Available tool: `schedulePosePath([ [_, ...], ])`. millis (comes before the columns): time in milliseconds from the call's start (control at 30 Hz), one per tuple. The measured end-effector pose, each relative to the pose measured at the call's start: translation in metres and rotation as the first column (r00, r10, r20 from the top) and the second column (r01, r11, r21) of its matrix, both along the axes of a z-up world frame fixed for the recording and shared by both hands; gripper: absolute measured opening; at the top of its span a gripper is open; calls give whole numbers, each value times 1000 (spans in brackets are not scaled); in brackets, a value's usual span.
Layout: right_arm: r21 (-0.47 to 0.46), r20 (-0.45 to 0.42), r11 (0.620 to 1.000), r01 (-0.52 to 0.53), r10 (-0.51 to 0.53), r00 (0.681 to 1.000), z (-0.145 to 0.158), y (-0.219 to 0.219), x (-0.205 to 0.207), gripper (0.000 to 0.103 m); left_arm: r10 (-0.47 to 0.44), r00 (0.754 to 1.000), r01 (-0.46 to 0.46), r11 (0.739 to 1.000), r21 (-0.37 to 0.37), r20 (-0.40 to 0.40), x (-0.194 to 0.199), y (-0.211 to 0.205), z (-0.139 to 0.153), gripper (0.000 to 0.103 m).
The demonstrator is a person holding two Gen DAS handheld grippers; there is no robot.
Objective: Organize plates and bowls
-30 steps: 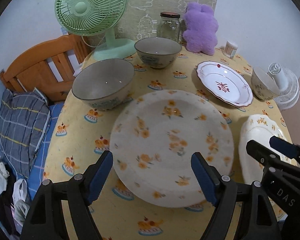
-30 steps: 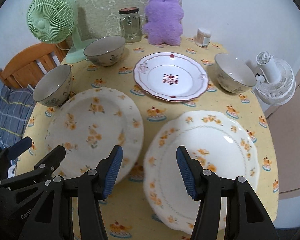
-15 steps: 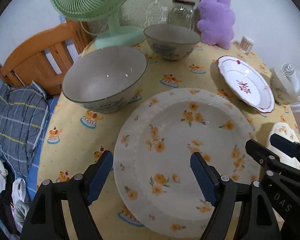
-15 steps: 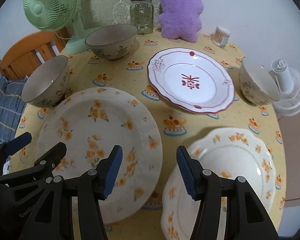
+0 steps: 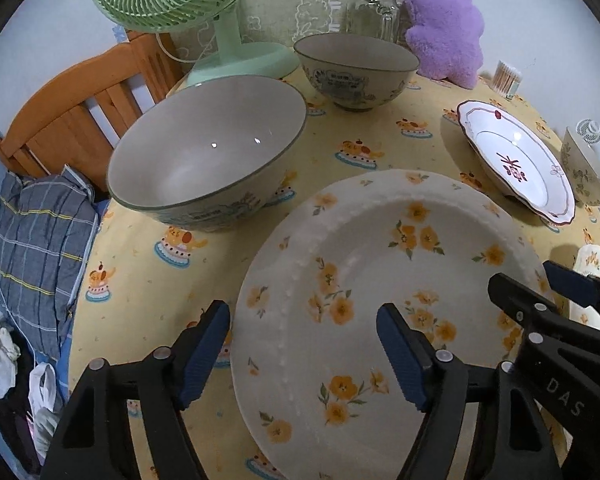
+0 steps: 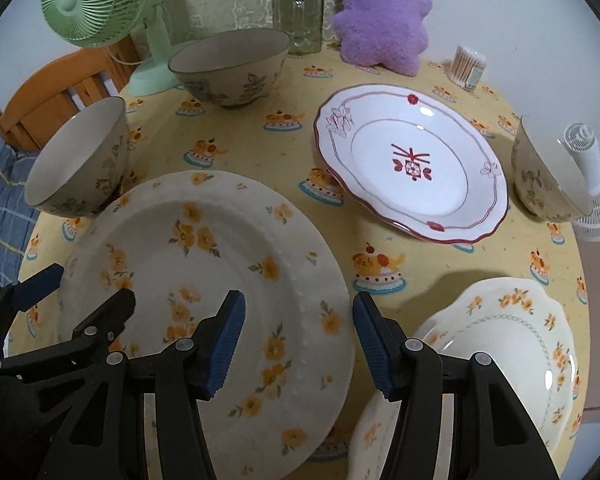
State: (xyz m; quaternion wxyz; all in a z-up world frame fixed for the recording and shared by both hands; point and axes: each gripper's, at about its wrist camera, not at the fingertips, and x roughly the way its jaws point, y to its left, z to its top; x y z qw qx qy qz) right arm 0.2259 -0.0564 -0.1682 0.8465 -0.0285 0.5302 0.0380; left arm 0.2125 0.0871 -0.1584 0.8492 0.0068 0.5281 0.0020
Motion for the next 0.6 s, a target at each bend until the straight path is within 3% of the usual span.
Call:
schedulePosePath([
  [300, 21, -26, 999, 26, -25, 999, -12, -3, 4, 60, -29, 1000, 29, 999, -18, -8, 2, 3, -9, 69],
  [600, 39, -31, 999, 30, -29, 999, -12, -4, 7, 61, -46, 999, 46, 998, -31, 2, 3, 3, -11, 73],
])
